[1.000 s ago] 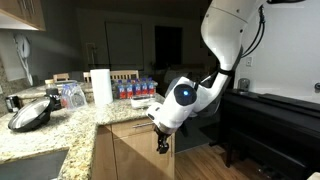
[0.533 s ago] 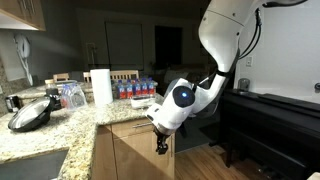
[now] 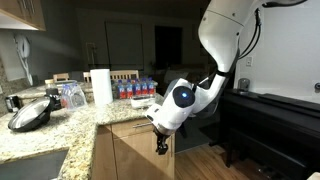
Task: Open the top drawer
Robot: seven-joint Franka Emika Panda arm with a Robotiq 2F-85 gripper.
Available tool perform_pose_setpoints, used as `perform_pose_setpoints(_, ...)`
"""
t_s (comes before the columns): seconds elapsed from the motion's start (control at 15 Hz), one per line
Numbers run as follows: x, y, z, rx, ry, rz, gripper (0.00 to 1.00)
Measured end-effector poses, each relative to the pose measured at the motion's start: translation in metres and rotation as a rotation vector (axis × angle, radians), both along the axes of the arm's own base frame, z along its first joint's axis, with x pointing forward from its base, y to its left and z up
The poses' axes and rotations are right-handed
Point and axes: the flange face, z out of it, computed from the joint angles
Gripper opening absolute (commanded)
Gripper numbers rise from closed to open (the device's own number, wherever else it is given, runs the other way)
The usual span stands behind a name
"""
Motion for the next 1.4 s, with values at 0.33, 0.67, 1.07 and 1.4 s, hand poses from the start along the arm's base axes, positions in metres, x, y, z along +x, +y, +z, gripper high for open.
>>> perform_pose_setpoints(0.33, -0.002, -0.001, -0.004, 0.004, -0.048, 0.067, 1.0)
perform_pose_setpoints(0.67, 0.004, -0.01, -0.022, 0.042, -0.165, 0.125, 1.0)
perform_pose_setpoints(1.07, 0.001, 0.016, -0.045, 0.038, -0.319, 0.12, 1.0)
perform_pose_setpoints(1.4, 0.003, 0.017, -0.074, -0.001, -0.438, 0.085, 1.0)
